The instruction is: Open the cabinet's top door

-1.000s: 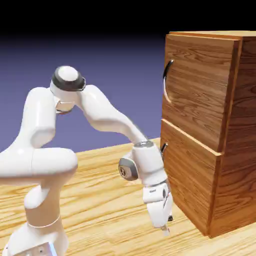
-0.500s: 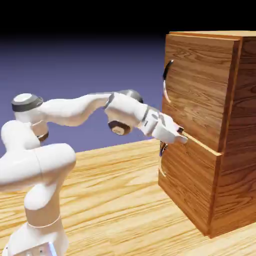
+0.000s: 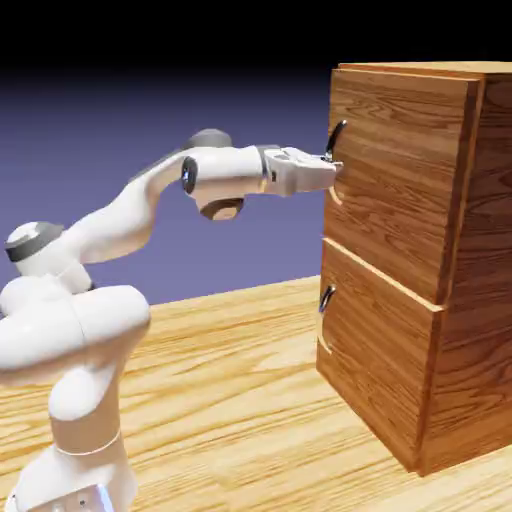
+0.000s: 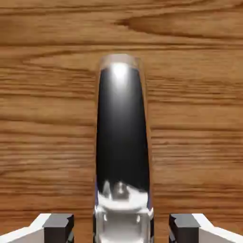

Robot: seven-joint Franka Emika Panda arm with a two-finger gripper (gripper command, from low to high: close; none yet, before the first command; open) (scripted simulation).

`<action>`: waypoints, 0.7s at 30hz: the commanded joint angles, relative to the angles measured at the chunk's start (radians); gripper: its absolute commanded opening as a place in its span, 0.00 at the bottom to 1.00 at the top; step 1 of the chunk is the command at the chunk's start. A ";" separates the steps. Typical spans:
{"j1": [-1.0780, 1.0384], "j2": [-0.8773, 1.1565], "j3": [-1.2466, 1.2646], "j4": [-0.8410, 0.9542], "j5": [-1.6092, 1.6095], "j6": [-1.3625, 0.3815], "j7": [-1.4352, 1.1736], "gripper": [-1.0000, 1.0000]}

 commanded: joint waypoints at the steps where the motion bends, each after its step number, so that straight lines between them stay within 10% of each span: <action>1: 0.022 0.001 -0.016 -0.036 0.008 -0.040 -0.028 0.00; 21: -0.067 0.004 -0.430 -0.433 -0.099 -0.909 -0.289 0.00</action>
